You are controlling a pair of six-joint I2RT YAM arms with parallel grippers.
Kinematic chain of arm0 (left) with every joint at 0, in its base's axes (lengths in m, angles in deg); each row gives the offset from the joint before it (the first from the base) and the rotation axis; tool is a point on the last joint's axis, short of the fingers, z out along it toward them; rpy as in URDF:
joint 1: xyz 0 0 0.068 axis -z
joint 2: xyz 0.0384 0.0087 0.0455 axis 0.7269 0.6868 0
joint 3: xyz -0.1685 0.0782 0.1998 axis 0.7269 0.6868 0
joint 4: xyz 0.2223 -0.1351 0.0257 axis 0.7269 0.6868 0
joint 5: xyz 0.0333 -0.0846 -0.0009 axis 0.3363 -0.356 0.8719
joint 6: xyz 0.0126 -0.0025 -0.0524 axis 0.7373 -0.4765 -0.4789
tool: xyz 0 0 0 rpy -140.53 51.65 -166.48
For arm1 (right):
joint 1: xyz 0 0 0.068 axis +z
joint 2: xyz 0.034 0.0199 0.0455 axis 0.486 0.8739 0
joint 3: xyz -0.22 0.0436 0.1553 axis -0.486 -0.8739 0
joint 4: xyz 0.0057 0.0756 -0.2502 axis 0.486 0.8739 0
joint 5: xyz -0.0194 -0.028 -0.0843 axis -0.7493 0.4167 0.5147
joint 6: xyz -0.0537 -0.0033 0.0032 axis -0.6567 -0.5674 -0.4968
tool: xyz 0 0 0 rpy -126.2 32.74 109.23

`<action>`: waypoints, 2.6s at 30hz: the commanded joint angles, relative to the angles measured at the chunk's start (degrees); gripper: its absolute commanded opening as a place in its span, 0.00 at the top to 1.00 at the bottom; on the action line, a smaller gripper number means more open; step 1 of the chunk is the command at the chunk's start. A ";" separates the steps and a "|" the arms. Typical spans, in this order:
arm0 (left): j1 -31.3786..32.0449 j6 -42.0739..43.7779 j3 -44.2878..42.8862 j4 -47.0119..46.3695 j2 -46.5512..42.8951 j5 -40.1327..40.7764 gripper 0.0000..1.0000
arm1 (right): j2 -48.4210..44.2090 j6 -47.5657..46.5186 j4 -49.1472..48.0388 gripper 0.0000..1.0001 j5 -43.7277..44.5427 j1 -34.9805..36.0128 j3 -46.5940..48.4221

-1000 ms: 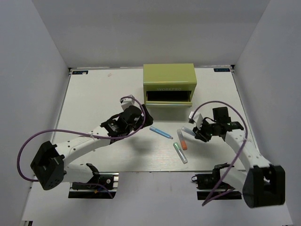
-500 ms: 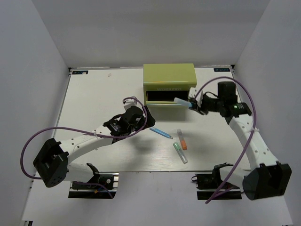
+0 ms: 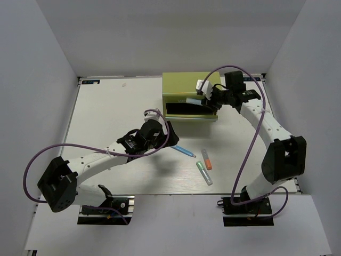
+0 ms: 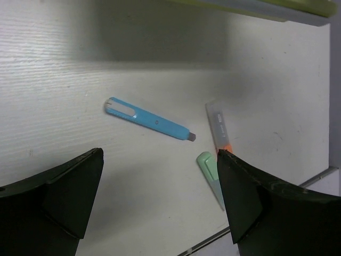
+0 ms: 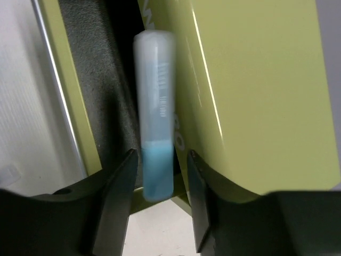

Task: Sort the stationery into containers
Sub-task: Place the stationery into the container, then grab a piece of stationery with the left arm

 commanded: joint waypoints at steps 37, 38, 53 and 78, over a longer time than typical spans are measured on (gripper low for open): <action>12.42 -14.57 -53.01 29.50 48.79 -6.88 0.23 | -19.21 44.69 -8.07 0.54 11.90 -12.99 -15.35; 12.94 -16.49 -54.50 31.00 49.68 -6.87 0.23 | -19.83 44.77 -8.52 0.52 11.73 -13.26 -15.72; 14.00 -20.11 -64.52 43.04 60.93 -5.73 0.37 | -28.27 46.09 -10.28 0.52 7.60 -18.27 -23.80; 14.53 -9.31 -60.49 43.07 61.48 -3.44 0.95 | -30.03 45.39 -8.88 0.42 0.75 -21.52 -26.88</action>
